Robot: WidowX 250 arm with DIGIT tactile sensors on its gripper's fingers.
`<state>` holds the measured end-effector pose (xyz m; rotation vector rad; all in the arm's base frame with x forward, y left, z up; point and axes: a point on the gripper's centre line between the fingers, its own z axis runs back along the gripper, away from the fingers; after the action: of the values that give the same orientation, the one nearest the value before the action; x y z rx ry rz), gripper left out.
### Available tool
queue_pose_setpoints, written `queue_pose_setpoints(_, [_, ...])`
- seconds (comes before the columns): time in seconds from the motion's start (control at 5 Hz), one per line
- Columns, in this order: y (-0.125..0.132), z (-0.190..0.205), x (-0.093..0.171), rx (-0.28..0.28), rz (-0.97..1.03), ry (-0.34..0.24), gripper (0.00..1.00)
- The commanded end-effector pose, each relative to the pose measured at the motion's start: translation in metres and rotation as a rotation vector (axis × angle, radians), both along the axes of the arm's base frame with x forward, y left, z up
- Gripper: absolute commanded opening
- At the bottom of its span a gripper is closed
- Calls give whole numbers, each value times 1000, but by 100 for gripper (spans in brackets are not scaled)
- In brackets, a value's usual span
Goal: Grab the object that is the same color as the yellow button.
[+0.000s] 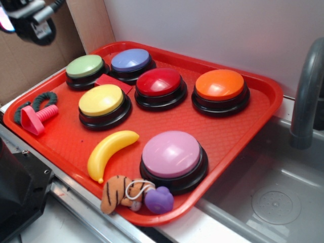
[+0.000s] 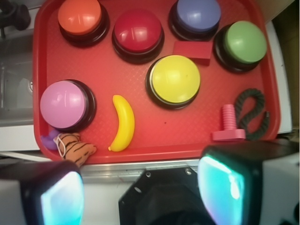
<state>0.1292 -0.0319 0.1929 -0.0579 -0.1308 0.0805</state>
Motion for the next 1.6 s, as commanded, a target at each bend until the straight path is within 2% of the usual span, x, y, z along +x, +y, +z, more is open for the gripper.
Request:
queue_pose_setpoints(0.0, [-25,-43,16,13,42,-23,100])
queue_pose_setpoints(0.2, [-27,-72,24,6,43,-60,100])
queue_pose_setpoints(0.4, [-24,-96,27,-40,36,-72,100])
queue_pose_setpoints(0.6, [-19,-119,30,-49,54,-78,100])
queue_pose_setpoints(1.0, [-15,-148,31,-35,65,-31,100])
queue_pose_setpoints(1.4, [-14,-162,33,-19,66,-17,100])
